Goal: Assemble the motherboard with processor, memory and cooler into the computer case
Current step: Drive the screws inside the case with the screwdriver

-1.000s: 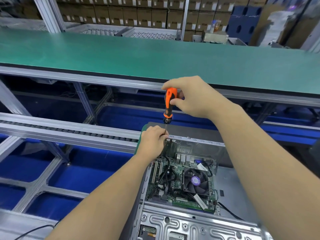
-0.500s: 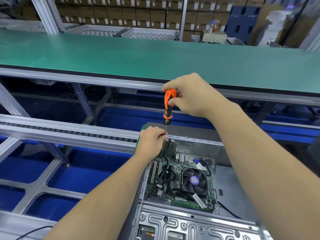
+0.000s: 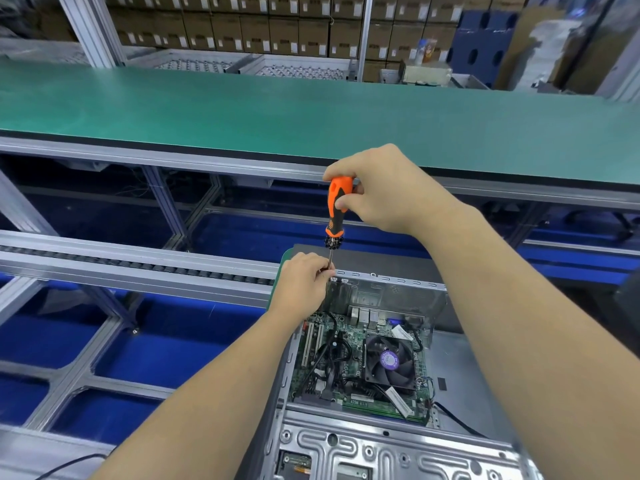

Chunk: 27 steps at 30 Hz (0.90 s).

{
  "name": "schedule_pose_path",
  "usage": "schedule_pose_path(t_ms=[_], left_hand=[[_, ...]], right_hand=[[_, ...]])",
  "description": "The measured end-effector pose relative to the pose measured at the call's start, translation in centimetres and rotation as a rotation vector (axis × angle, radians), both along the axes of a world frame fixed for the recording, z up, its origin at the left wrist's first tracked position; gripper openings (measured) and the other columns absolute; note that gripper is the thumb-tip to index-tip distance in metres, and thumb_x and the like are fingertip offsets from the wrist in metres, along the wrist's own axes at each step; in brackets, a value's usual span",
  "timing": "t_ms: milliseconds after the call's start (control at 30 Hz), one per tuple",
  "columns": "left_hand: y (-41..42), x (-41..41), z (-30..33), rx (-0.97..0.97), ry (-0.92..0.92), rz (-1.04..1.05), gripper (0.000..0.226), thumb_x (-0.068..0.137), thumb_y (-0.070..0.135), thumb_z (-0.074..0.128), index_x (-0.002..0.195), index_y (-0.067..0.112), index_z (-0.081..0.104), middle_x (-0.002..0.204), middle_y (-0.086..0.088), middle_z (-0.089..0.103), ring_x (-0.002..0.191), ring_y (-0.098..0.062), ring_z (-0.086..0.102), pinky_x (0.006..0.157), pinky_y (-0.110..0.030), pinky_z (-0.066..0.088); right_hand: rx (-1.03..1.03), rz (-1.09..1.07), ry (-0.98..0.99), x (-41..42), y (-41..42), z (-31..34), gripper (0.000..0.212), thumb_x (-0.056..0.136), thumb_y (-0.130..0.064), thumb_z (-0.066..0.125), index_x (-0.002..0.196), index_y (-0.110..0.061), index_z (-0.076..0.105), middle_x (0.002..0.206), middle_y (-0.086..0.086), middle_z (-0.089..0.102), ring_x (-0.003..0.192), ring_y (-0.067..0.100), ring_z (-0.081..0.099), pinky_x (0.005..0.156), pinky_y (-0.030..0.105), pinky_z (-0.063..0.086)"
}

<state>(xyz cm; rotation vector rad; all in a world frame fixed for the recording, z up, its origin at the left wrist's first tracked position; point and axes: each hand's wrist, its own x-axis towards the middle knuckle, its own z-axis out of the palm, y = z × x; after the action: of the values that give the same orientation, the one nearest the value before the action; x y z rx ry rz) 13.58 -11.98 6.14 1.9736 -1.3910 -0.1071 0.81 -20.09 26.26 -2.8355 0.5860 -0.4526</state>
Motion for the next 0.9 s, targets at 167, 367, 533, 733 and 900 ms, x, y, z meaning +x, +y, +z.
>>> schedule_pose_path(t_ms=[167,367,533,733,900], left_hand=[[-0.03,-0.01,-0.05,0.009,-0.004,-0.005,0.015,0.097,0.02,0.061,0.092,0.013,0.073,0.089,0.005,0.067,0.089,-0.019,0.054,0.086,-0.039,0.047],[-0.04,-0.03,-0.06,0.019,-0.009,0.001,0.015,0.098,0.02,0.06,0.091,0.014,0.072,0.089,0.006,0.066,0.088,-0.018,0.053,0.085,-0.037,0.046],[-0.05,0.01,-0.07,0.02,0.005,-0.005,0.015,0.097,0.02,0.06,0.088,0.015,0.071,0.085,0.009,0.063,0.087,-0.018,0.053,0.086,-0.04,0.047],[-0.07,-0.1,0.07,0.03,-0.011,0.005,0.014,0.096,0.027,0.062,0.09,0.019,0.072,0.089,0.007,0.066,0.089,-0.018,0.053,0.088,-0.04,0.045],[0.01,-0.3,0.29,0.047,-0.044,-0.026,0.015,0.098,0.02,0.058,0.088,0.014,0.069,0.092,0.001,0.068,0.09,-0.023,0.055,0.089,-0.044,0.043]], right_hand=[[0.009,-0.001,-0.003,0.05,0.0,-0.15,0.038,0.093,-0.018,0.069,0.131,-0.021,0.066,0.116,0.008,0.07,0.105,0.029,0.06,0.094,0.046,0.053],[0.019,-0.003,-0.016,-0.02,-0.07,-0.26,0.038,0.092,-0.017,0.07,0.131,-0.02,0.066,0.116,0.007,0.071,0.104,0.028,0.061,0.095,0.046,0.053],[0.024,-0.009,-0.023,0.01,-0.17,-0.34,0.037,0.092,-0.019,0.071,0.129,-0.021,0.067,0.114,0.006,0.071,0.103,0.028,0.061,0.095,0.045,0.052],[0.009,-0.036,-0.058,-0.06,-0.42,-0.37,0.03,0.087,-0.034,0.077,0.112,-0.019,0.071,0.086,-0.004,0.064,0.085,0.022,0.057,0.084,0.04,0.054],[-0.002,-0.034,-0.072,-0.3,-0.45,-0.38,0.03,0.085,-0.038,0.078,0.103,-0.016,0.071,0.079,-0.007,0.059,0.083,0.02,0.056,0.08,0.037,0.053]])
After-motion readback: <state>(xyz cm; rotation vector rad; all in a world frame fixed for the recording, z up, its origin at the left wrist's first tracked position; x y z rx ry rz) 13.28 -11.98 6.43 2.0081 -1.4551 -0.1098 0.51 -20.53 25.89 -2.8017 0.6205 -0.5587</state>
